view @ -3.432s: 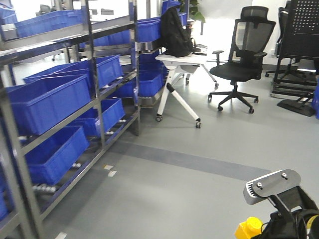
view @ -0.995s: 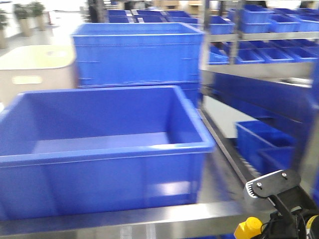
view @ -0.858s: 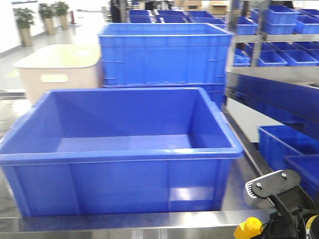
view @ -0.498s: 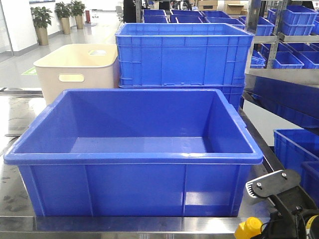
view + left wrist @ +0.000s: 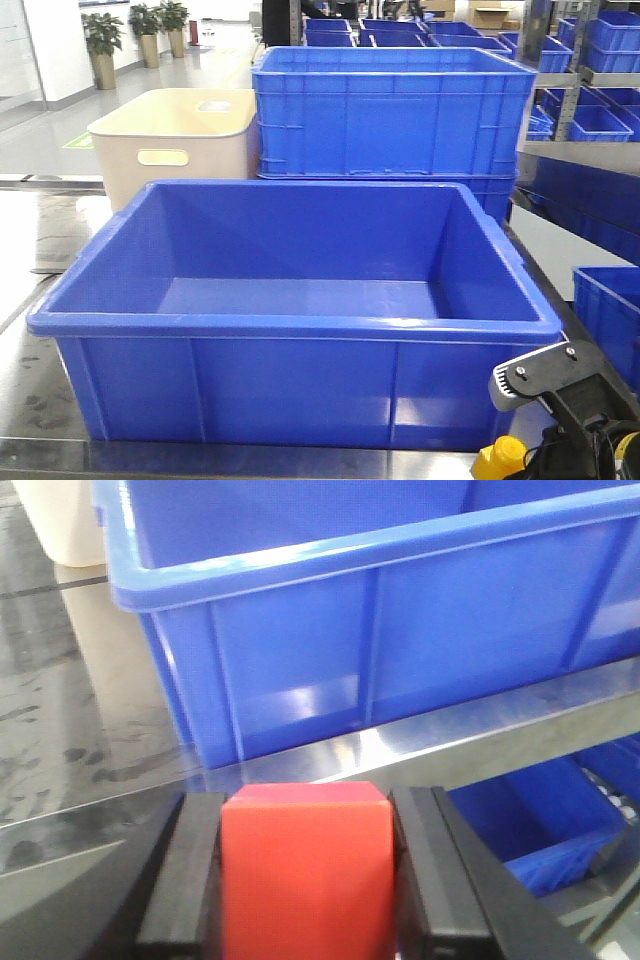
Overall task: Pick red and yellow blocks into blue bin
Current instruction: 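Move the right gripper with the yellow brick over the blue bin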
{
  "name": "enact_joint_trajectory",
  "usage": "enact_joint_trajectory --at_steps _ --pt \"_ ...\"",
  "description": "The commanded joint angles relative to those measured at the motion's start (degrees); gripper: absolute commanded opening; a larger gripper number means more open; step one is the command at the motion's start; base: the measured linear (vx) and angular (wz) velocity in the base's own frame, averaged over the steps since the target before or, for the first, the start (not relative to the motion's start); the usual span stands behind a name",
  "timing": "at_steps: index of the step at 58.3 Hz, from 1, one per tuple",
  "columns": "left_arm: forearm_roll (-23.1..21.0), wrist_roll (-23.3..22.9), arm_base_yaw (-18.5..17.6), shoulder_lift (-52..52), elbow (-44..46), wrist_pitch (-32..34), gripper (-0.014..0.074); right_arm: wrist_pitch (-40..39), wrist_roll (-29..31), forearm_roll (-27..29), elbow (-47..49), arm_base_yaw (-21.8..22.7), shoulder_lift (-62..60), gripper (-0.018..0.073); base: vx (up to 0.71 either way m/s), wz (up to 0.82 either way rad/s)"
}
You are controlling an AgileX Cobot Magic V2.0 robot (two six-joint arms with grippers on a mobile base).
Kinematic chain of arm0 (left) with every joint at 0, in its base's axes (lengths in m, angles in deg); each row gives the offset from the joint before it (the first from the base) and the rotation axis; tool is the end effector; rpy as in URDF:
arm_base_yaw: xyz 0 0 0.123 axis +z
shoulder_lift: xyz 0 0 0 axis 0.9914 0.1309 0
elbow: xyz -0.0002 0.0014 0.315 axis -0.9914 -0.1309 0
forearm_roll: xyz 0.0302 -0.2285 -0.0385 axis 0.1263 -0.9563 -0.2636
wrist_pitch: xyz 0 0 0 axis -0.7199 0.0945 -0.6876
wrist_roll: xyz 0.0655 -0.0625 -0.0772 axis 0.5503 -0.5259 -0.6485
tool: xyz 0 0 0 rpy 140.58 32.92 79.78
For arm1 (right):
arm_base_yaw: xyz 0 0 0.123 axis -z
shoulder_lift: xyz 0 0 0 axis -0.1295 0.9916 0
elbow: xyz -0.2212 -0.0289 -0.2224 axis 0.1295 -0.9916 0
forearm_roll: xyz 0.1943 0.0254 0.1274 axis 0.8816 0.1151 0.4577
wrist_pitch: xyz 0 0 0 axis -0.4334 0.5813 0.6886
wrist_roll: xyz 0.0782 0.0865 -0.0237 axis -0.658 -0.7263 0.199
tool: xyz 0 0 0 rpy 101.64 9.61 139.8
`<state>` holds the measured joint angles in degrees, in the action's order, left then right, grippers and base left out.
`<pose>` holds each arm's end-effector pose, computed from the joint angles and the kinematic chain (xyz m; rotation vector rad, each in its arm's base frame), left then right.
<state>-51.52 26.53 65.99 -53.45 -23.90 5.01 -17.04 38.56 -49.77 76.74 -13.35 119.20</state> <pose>0.0700 -0.0286 0.3440 0.3498 1.9395 -0.2331 0.2018 0.0781 0.2925 -0.5045 2.4550 0.1475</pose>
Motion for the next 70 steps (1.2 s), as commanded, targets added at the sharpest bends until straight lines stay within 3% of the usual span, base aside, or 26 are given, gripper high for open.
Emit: enact_joint_trajectory --at_steps 1,54,62,70 --pt "-0.7 -0.3 -0.5 0.5 1.4 4.7 0.0237 -3.1 0.5 -0.4 1.5 0.2 -1.0 0.0271 0.06 0.12" --pt "-0.7 -0.3 -0.5 0.5 1.4 4.7 0.0237 -3.0 0.5 -0.1 1.6 0.2 -1.2 0.0271 0.01 0.03" --pt "-0.7 -0.3 -0.5 0.5 1.4 4.7 0.0237 5.3 1.6 5.9 6.4 0.2 -3.6 0.0271 0.0 0.0" --pt "-0.7 -0.3 -0.5 0.5 1.4 4.7 0.0237 10.6 8.9 11.3 17.0 0.2 -6.1 0.0271 0.0 0.0"
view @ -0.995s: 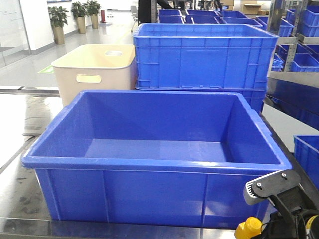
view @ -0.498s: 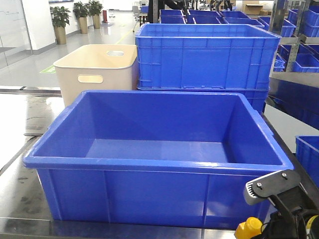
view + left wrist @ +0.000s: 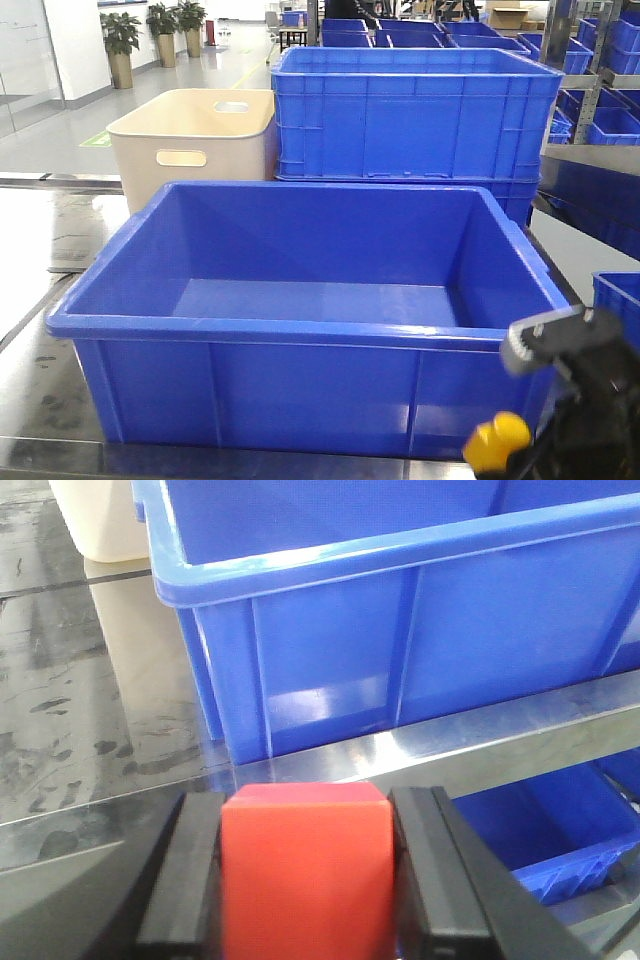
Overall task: Pick red and yellow blocks into blue bin
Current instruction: 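Move the right gripper with the yellow brick over the blue bin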
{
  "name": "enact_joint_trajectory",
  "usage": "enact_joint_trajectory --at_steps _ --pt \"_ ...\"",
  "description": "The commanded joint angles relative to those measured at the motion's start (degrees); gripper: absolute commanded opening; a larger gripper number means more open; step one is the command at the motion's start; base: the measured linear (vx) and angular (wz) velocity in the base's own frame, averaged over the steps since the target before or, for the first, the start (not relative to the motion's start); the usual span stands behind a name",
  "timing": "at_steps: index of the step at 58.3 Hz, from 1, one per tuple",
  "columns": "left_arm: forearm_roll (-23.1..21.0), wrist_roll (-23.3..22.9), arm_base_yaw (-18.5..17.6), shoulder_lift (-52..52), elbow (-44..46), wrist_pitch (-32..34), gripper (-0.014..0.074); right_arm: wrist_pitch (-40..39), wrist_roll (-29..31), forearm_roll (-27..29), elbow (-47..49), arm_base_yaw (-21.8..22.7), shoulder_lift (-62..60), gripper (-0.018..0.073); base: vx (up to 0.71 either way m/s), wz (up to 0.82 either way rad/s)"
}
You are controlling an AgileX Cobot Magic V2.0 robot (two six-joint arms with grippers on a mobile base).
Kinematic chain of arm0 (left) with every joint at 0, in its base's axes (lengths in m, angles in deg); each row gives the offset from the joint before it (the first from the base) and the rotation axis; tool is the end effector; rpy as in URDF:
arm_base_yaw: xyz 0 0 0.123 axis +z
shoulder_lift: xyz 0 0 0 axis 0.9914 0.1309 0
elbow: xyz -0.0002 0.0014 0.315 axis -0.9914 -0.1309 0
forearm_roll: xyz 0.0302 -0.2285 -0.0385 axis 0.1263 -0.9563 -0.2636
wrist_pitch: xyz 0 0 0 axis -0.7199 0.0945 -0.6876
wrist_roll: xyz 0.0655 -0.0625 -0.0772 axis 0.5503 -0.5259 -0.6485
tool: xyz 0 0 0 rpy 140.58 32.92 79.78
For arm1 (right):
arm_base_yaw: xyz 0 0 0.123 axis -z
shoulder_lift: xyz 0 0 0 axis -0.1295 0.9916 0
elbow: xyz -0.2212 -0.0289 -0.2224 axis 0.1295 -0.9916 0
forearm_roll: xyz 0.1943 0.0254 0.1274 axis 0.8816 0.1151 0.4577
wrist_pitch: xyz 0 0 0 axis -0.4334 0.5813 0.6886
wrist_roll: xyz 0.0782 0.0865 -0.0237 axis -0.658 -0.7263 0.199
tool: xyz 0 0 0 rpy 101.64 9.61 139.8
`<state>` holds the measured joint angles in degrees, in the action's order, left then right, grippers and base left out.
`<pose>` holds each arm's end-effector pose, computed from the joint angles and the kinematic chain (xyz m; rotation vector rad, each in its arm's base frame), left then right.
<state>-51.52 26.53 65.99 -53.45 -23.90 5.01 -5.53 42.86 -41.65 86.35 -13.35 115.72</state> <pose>0.0700 -0.0286 0.3440 0.3498 1.9395 -0.2331 0.1851 0.0857 0.3432 -0.5283 2.4237 0.2947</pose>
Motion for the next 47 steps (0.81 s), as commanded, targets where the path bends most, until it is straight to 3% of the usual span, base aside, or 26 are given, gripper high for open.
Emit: enact_joint_trajectory --at_steps 1,10,22,37,47 --pt "-0.7 -0.3 -0.5 0.5 1.4 4.7 0.0237 -0.9 5.3 3.6 8.7 0.2 -2.6 0.0271 0.0 0.0" --pt "-0.7 -0.3 -0.5 0.5 1.4 4.7 0.0237 -2.8 7.2 1.5 21.3 0.2 0.3 0.0271 0.0 0.0" --pt "-0.7 -0.3 -0.5 0.5 1.4 4.7 0.0237 -4.1 1.3 -7.1 34.4 0.2 12.7 0.0271 0.0 0.0" --pt "-0.7 -0.3 -0.5 0.5 1.4 4.7 0.0237 -8.1 0.7 -9.1 42.3 0.2 29.3 0.0276 0.0 0.0" --pt "-0.7 -0.3 -0.5 0.5 1.4 4.7 0.0237 -8.9 0.7 -9.1 43.5 0.2 35.4 0.0372 0.0 0.0"
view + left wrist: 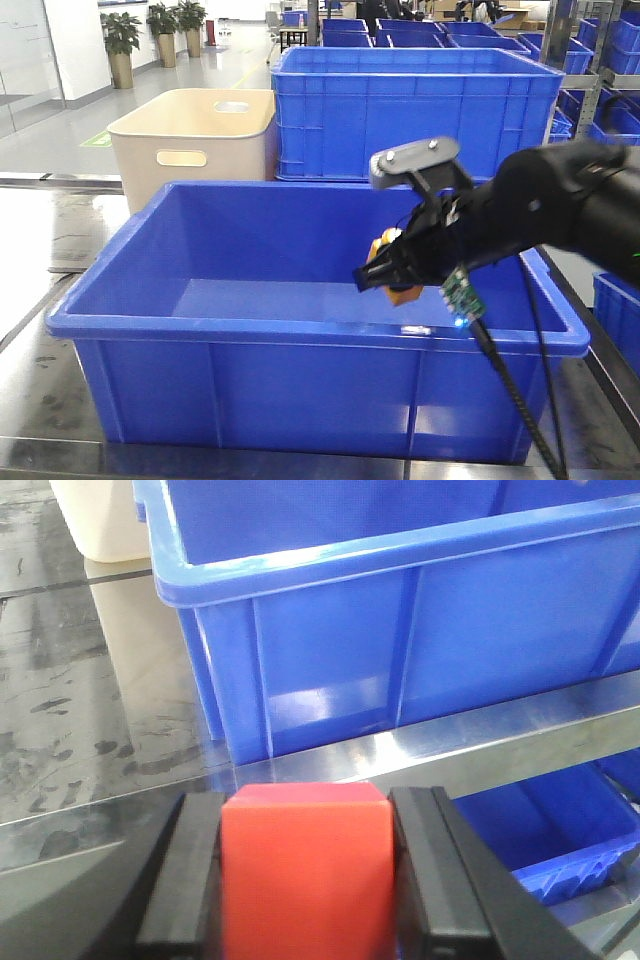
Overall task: Pick red and yellow blocks into blue bin
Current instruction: 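Open the right gripper to drop the yellow brick into the bin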
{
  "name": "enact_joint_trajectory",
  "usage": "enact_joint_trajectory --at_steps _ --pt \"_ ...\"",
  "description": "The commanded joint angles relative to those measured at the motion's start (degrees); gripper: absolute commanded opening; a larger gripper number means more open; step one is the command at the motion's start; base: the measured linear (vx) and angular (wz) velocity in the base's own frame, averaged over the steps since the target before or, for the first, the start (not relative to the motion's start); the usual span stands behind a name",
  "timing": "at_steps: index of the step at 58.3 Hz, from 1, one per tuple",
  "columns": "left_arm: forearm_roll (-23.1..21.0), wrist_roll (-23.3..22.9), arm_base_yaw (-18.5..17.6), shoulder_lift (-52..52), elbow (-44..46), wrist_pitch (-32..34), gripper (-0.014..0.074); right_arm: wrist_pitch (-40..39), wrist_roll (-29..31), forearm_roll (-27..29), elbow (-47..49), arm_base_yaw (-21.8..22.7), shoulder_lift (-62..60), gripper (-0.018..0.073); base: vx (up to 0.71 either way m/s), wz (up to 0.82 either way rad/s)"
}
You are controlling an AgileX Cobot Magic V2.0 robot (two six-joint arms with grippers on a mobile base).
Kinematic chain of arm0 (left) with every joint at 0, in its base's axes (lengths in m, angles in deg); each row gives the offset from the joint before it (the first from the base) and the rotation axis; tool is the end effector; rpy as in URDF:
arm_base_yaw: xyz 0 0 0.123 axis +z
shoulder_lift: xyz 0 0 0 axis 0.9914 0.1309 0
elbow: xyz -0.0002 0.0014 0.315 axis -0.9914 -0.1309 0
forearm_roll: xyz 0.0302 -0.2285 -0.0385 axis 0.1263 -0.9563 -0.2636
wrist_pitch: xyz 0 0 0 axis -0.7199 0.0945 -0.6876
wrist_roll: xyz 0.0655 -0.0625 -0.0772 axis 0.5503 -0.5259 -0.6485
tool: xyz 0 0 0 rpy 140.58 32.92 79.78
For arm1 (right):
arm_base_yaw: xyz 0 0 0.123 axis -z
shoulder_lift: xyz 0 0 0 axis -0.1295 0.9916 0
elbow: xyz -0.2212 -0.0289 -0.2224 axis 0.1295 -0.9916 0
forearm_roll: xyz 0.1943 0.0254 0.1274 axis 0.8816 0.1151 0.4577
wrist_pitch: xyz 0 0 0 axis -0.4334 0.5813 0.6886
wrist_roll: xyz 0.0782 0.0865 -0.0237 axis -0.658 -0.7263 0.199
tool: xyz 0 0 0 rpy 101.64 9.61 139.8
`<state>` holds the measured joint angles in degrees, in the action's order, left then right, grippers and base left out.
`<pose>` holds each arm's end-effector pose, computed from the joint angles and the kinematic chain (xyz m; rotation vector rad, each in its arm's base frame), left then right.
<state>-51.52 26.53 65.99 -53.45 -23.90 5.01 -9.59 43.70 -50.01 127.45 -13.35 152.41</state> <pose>0.0700 -0.0286 0.3440 0.3498 1.9395 -0.2331 0.3855 0.1476 0.3747 -0.5760 2.2558 0.1264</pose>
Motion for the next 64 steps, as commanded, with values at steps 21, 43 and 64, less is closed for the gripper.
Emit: enact_joint_trajectory --at_steps 21,43,64 --pt "-0.7 -0.3 -0.5 0.5 1.4 4.7 0.0237 -5.7 0.5 -0.8 2.3 0.2 -5.8 0.0592 0.0 0.0" --pt "-0.7 -0.3 -0.5 0.5 1.4 4.7 0.0237 -8.8 3.7 3.3 -16.0 0.2 -29.4 0.054 0.0 0.0" --pt "-0.7 -0.3 -0.5 0.5 1.4 4.7 0.0237 -9.0 3.2 4.7 -44.3 0.2 -52.9 0.054 0.0 0.0"
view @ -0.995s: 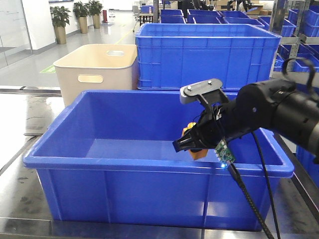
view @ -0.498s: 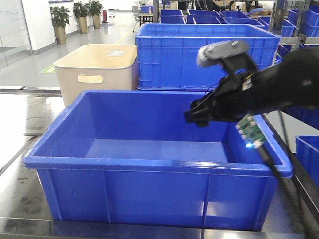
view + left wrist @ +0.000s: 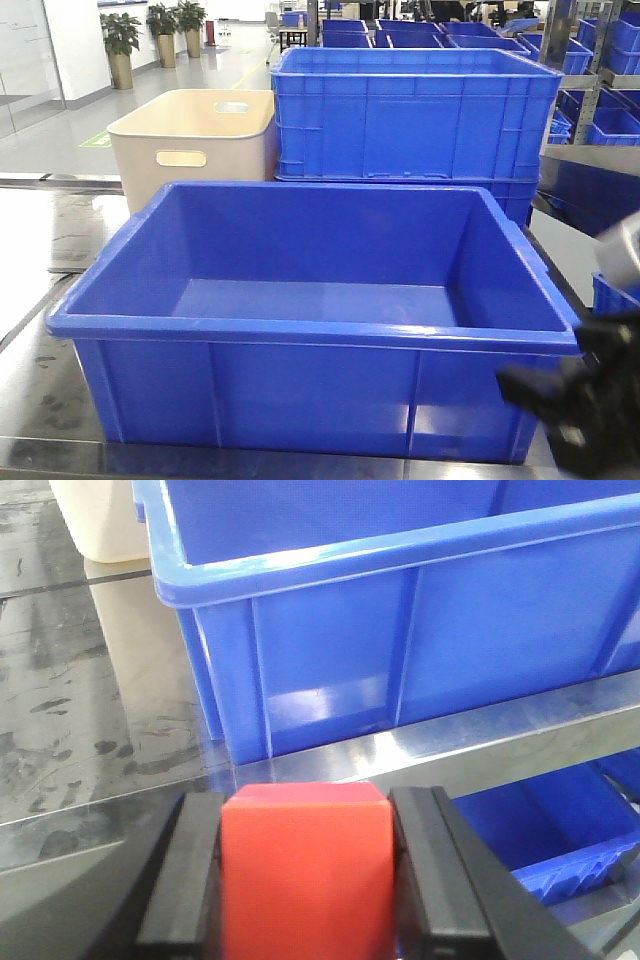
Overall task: Pick red and yellow blocks into blue bin
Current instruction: 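Open the right gripper to drop the yellow brick into the bin, then move the left gripper with the red cube over the bin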
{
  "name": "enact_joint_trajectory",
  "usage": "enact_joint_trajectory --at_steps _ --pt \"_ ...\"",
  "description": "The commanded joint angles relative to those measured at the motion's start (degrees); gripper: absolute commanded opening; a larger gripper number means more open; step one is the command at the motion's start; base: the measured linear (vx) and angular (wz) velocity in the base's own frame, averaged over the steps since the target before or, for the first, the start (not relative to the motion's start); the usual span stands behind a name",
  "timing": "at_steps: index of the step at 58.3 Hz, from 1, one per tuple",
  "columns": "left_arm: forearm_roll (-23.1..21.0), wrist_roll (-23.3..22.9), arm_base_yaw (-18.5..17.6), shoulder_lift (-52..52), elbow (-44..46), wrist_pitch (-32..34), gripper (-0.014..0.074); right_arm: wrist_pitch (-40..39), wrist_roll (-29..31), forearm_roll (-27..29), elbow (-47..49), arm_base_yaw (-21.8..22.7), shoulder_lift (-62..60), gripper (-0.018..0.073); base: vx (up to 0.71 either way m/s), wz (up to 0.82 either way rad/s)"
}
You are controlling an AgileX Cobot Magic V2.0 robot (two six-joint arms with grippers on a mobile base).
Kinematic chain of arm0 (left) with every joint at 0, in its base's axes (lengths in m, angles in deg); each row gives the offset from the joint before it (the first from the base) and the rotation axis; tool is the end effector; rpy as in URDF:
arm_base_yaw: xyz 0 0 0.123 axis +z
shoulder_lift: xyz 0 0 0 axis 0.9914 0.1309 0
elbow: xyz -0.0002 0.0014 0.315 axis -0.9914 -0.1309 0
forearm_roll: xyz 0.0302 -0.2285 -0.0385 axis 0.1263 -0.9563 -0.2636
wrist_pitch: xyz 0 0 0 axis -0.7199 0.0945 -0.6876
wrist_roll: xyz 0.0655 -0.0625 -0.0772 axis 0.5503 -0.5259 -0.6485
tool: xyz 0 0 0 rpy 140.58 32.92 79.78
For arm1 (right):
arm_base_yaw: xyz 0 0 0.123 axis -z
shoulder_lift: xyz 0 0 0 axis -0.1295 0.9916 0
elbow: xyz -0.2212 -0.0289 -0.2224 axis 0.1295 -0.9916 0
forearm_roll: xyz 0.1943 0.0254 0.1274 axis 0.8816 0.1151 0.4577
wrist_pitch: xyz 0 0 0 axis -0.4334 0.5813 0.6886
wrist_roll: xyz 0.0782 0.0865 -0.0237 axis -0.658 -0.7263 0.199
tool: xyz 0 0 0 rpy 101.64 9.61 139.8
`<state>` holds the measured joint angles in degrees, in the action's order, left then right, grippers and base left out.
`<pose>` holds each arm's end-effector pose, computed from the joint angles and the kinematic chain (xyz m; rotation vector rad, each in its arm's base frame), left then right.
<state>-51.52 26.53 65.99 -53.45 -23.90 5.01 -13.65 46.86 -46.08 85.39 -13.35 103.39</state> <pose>0.0700 -0.0286 0.3440 0.3498 1.9395 -0.2331 0.1488 0.0635 0.3889 -0.5582 2.0617 0.1911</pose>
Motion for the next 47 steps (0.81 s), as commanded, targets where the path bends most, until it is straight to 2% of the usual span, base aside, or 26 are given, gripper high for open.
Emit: enact_joint_trajectory --at_steps 1,11,23,34,47 --pt "-0.7 -0.3 -0.5 0.5 1.4 4.7 0.0237 -4.9 0.0 0.8 -3.3 0.2 -4.3 0.054 0.0 0.0" --pt "-1.2 -1.0 -0.5 0.5 1.4 6.3 0.0237 -5.3 0.2 0.9 -9.0 0.2 -8.6 0.054 0.0 0.0" --pt "-2.2 -0.8 -0.5 2.3 3.8 9.4 0.024 -6.1 0.2 1.1 -9.9 0.2 -9.3 0.0538 0.0 0.0" --pt "-2.2 2.6 -0.5 11.9 12.9 9.1 0.0241 -6.1 0.2 1.1 -9.9 0.2 -9.3 0.0538 0.0 0.0" --pt "-2.2 2.8 -0.5 28.3 24.8 9.1 0.0245 -6.2 0.2 1.1 -9.9 0.2 -9.3 0.0538 0.0 0.0"
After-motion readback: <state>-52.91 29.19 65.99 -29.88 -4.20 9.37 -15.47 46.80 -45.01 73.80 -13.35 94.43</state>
